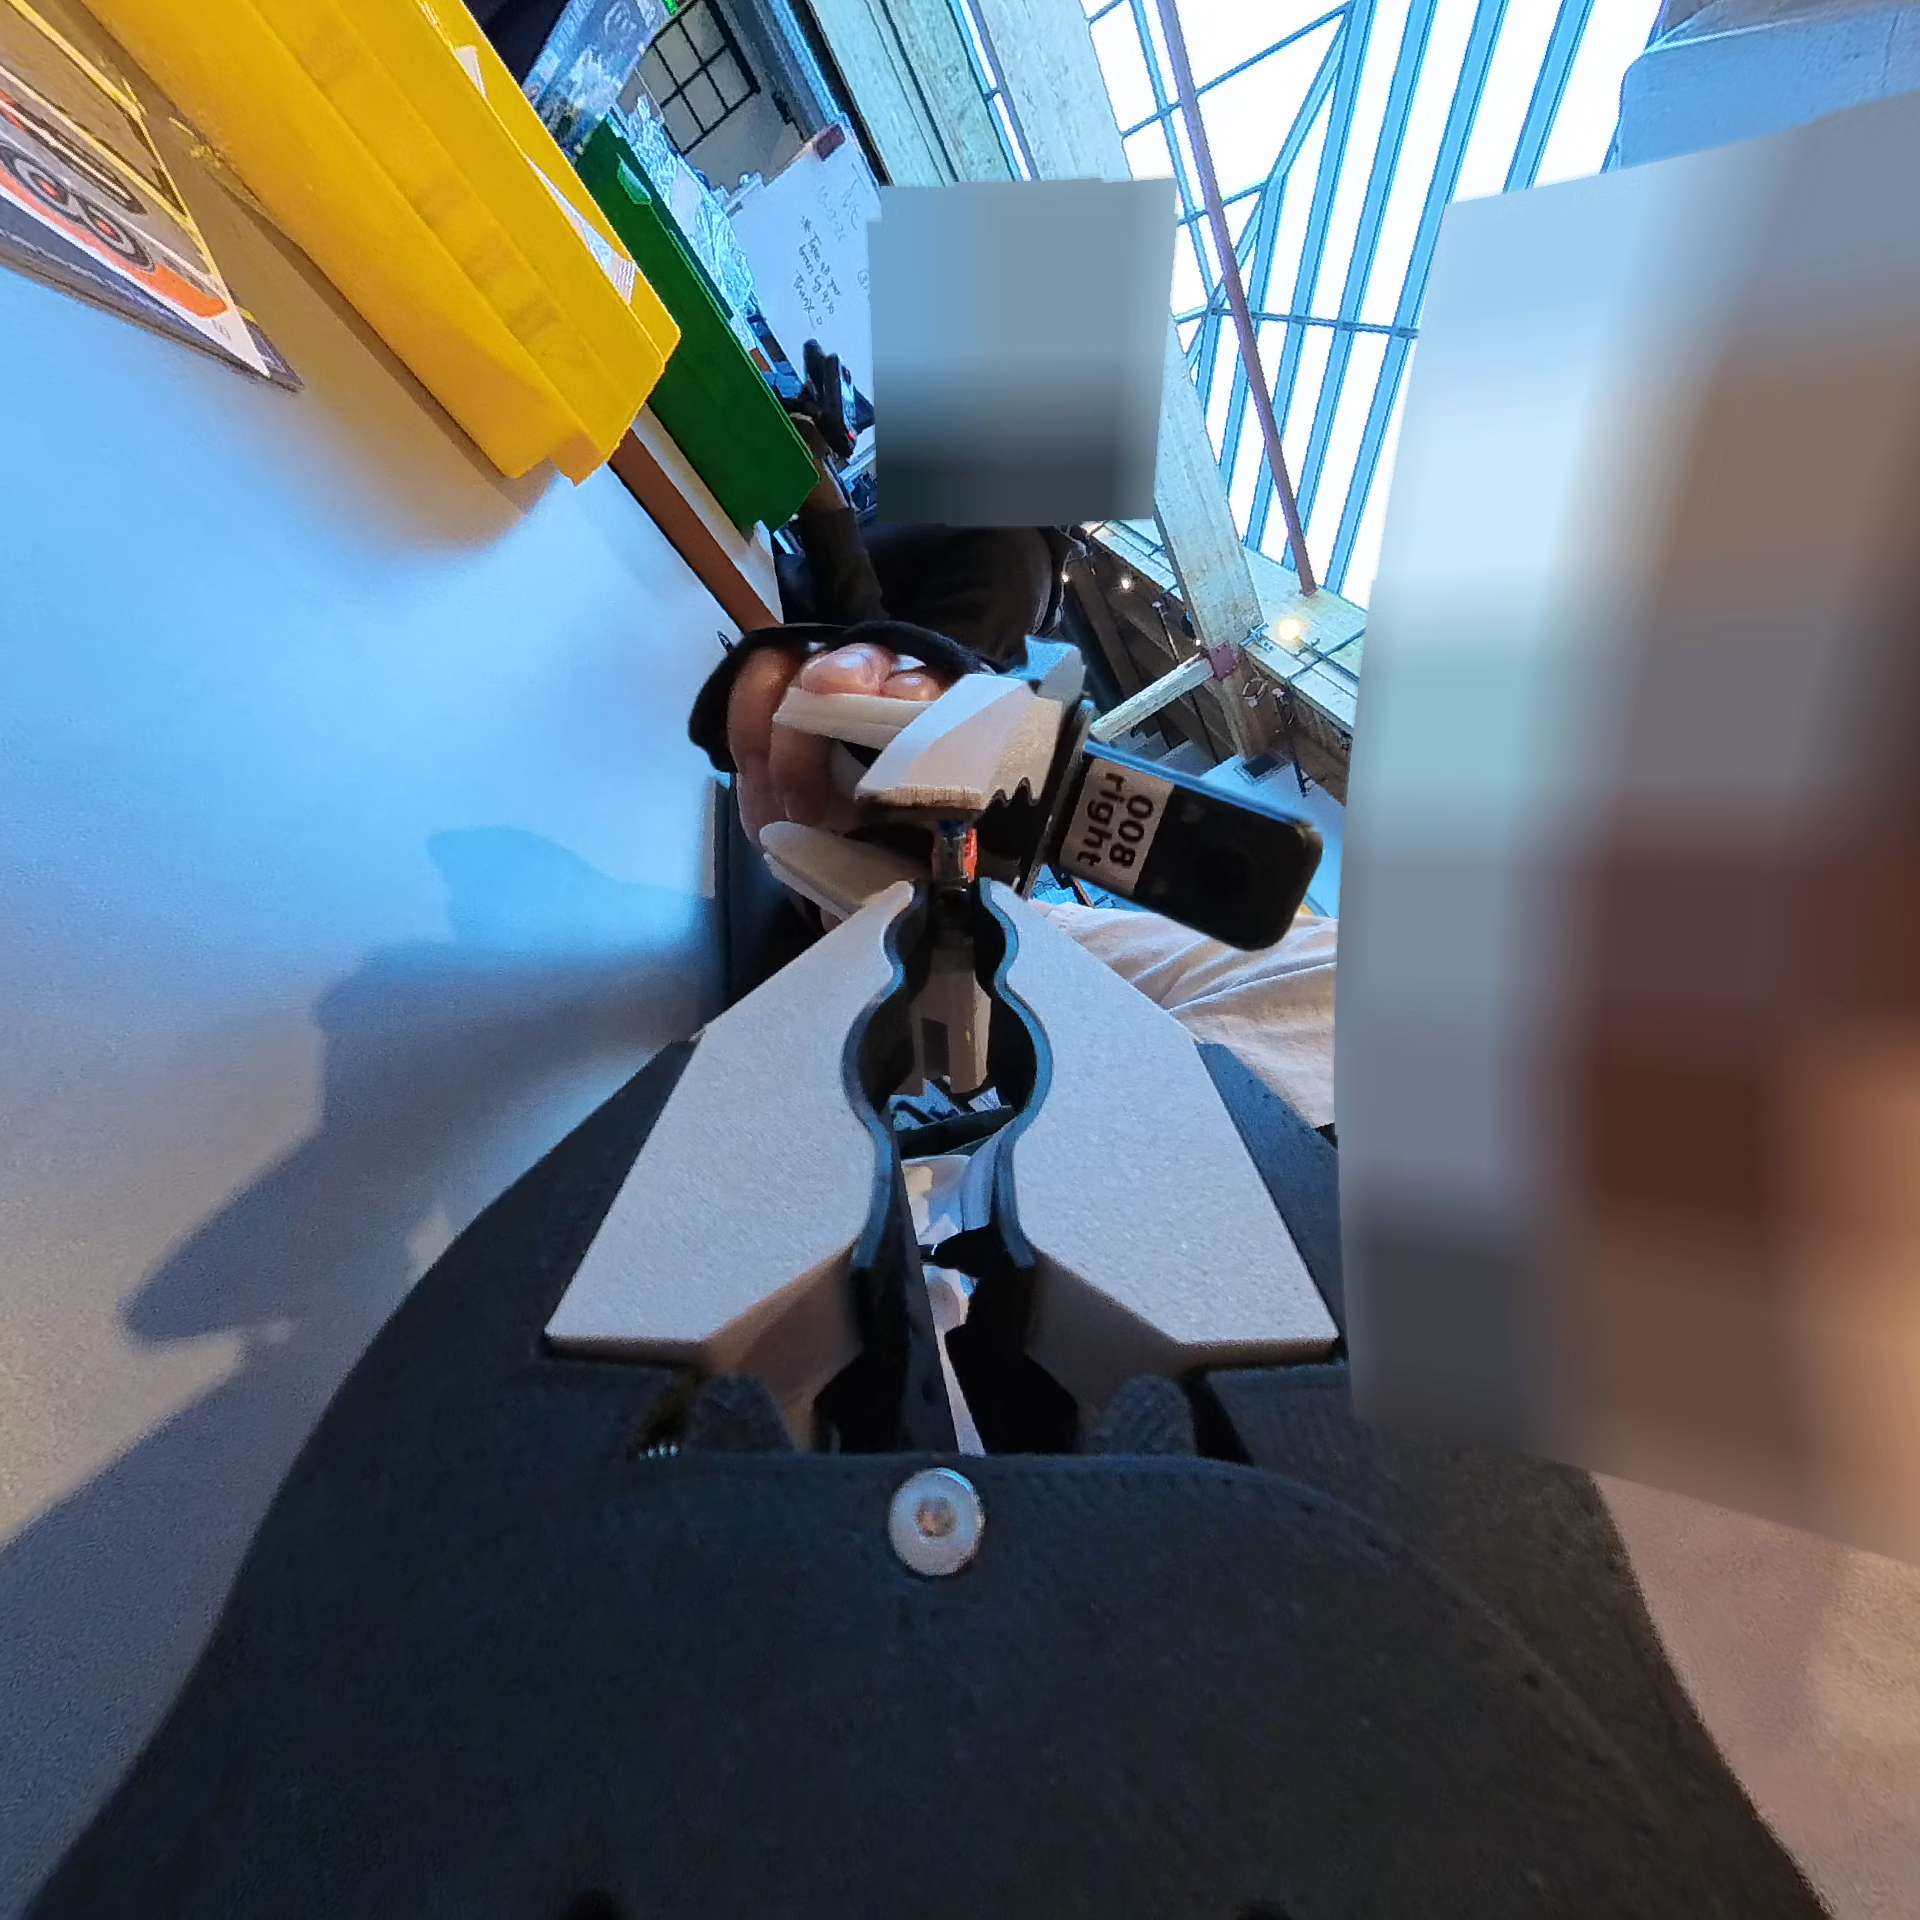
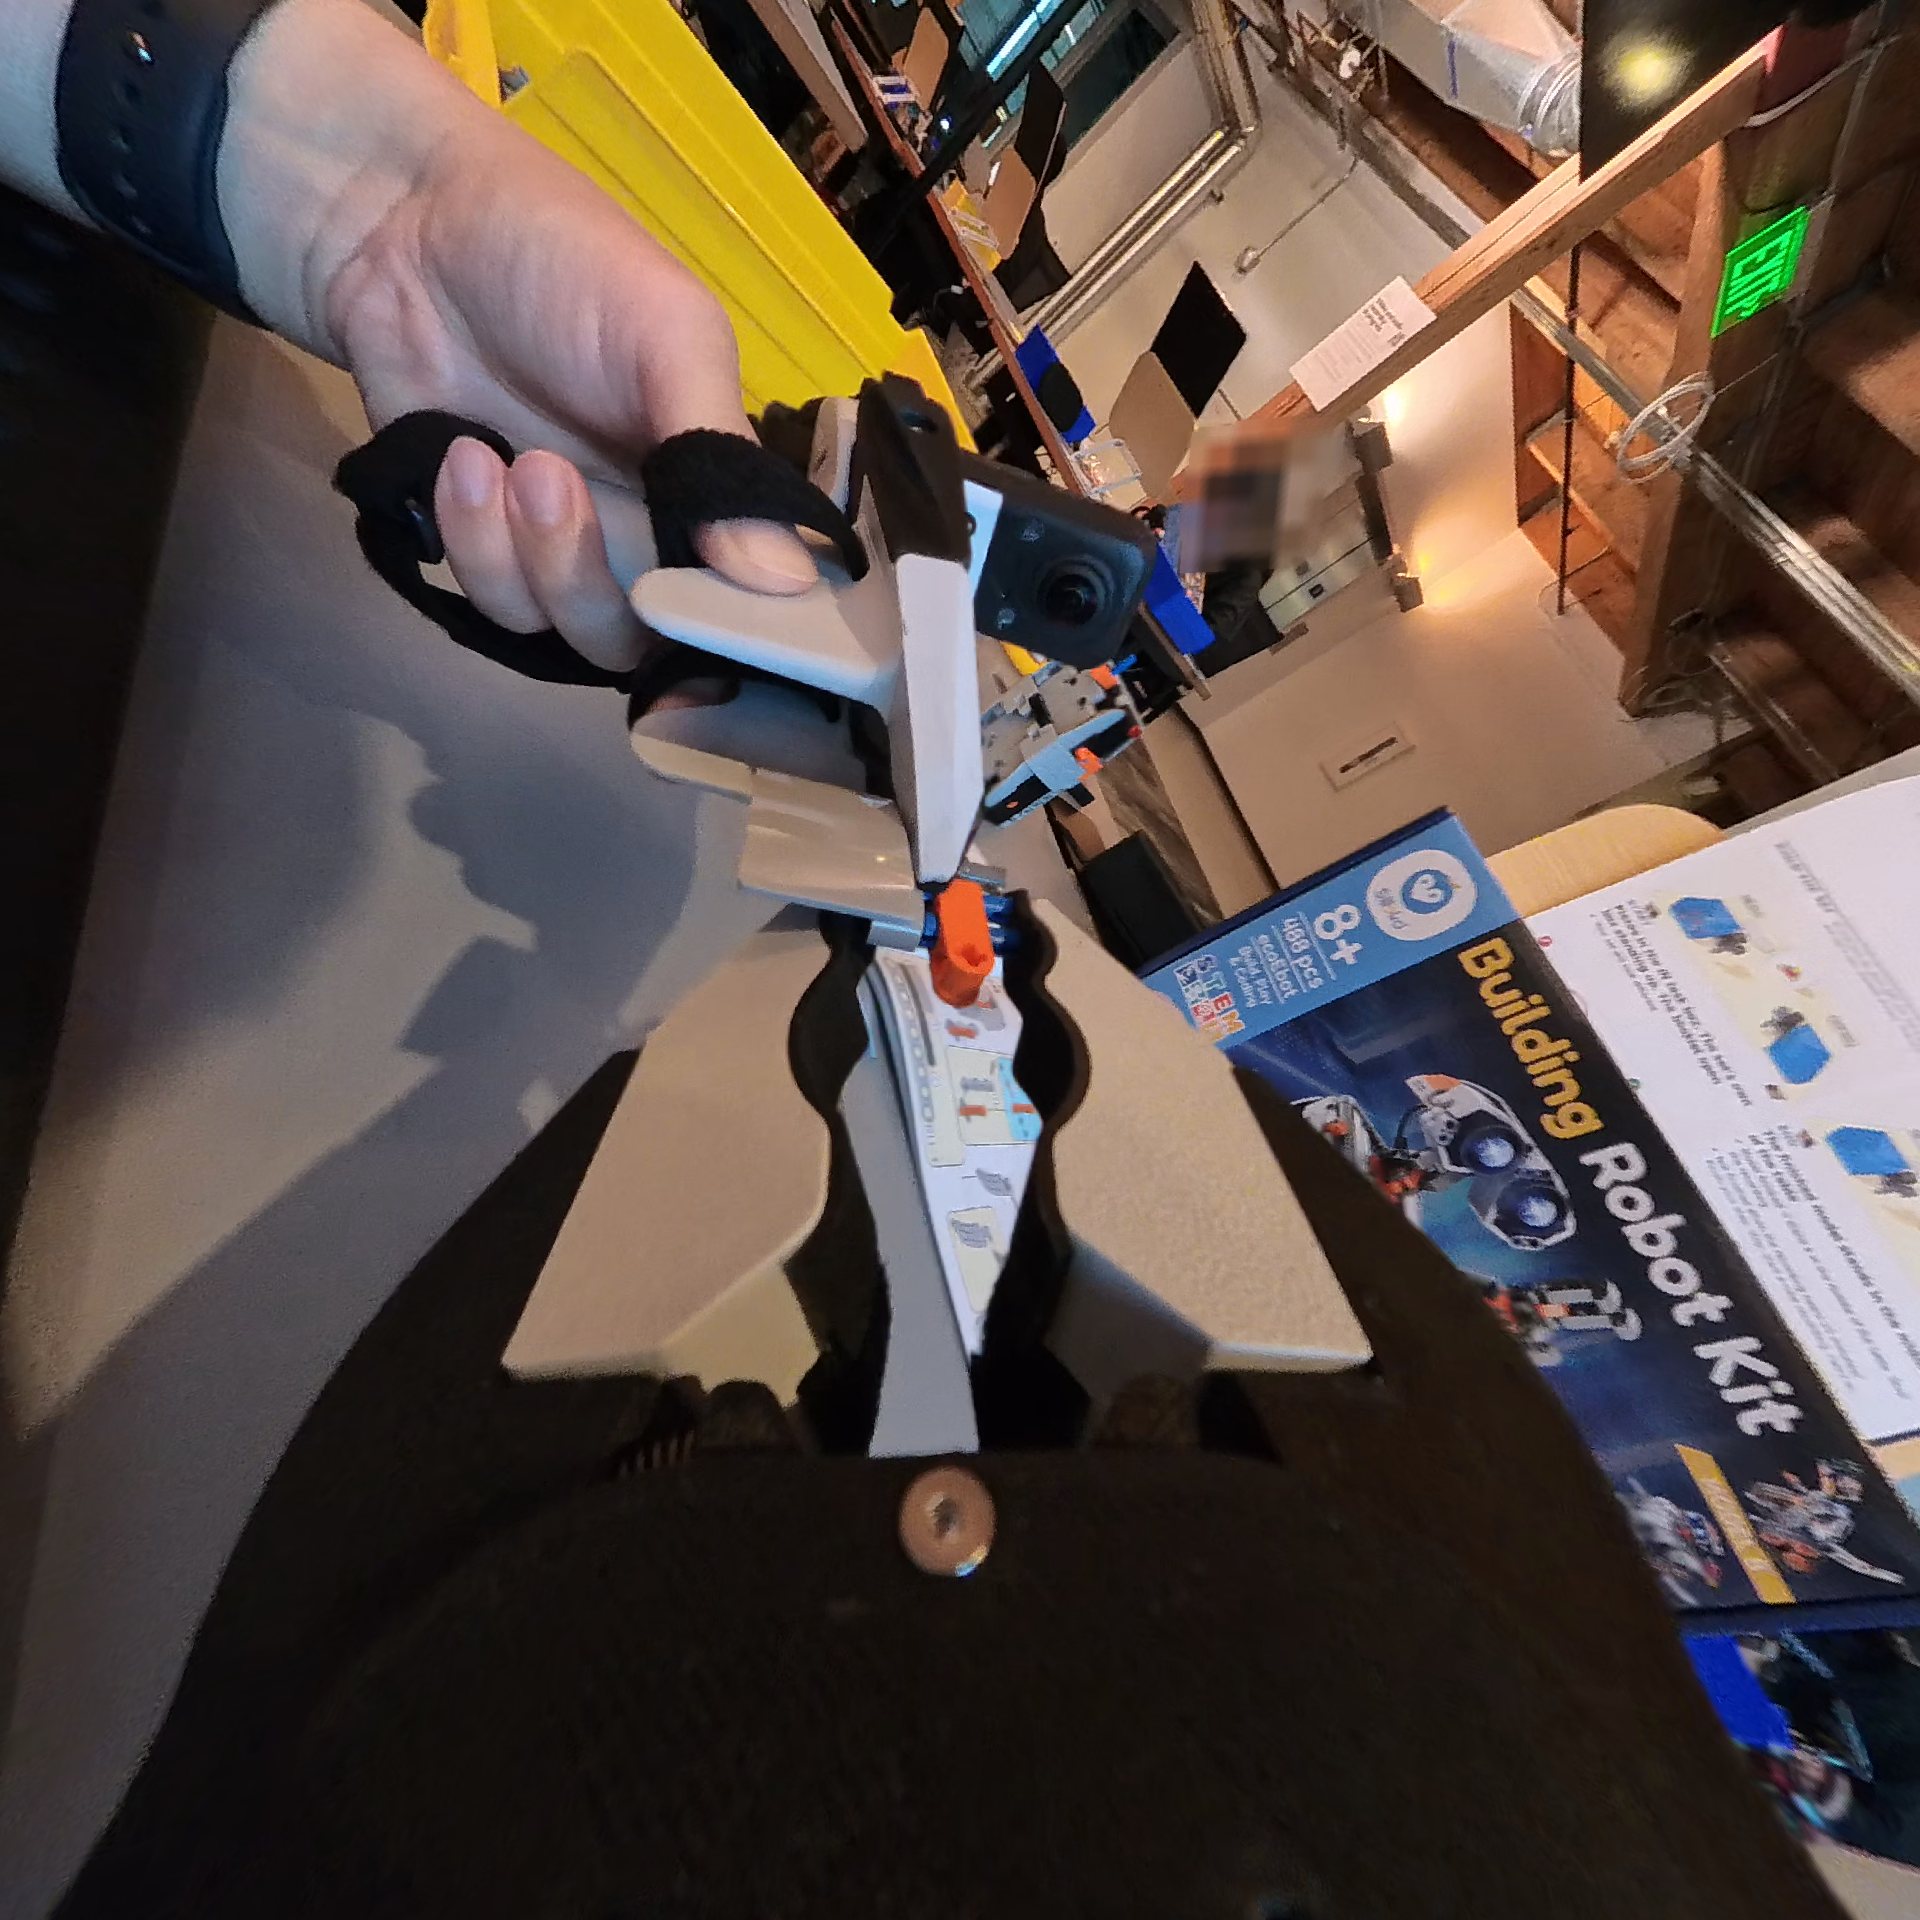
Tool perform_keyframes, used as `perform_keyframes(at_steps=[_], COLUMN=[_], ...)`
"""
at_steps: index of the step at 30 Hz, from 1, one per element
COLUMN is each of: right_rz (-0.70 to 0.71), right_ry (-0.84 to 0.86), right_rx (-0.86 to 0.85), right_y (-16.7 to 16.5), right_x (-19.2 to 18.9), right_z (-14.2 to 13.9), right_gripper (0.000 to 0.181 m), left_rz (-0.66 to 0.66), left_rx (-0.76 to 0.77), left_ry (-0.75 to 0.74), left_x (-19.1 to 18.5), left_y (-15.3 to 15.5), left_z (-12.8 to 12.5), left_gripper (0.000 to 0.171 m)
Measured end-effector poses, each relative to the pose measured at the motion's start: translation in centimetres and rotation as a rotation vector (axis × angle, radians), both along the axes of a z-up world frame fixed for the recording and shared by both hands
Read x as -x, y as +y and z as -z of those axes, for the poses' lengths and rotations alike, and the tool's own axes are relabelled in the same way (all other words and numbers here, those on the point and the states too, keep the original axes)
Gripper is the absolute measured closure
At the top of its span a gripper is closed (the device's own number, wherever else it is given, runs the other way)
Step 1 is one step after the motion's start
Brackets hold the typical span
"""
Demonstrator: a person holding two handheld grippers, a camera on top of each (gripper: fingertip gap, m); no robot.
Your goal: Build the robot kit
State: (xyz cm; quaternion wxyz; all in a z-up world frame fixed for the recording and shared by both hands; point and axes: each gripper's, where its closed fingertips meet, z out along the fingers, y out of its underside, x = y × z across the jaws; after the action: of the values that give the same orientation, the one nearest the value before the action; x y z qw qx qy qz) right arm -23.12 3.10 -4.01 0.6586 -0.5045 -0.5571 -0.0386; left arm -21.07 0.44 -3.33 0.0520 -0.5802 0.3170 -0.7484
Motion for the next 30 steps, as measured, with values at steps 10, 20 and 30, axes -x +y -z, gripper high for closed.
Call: perform_keyframes(at_steps=[10,20,30], right_rz=[0.065,0.073,-0.327], right_ry=[-0.065,0.054,0.165], right_rx=[-0.12,0.304,0.822], right_y=[0.2,3.3,-0.7], right_x=[-0.1,-1.5,2.1], right_z=[-0.4,3.8,6.0], right_gripper=[0.157,0.141,0.157], left_rz=[-0.019,-0.082,0.105], left_rx=[-0.038,-0.052,-0.213], left_ry=[-0.009,0.113,0.518], left_x=[0.1,2.3,5.6], left_y=[0.1,2.9,1.6], left_z=[-0.3,1.2,8.6], left_gripper=[0.167,0.166,0.166])
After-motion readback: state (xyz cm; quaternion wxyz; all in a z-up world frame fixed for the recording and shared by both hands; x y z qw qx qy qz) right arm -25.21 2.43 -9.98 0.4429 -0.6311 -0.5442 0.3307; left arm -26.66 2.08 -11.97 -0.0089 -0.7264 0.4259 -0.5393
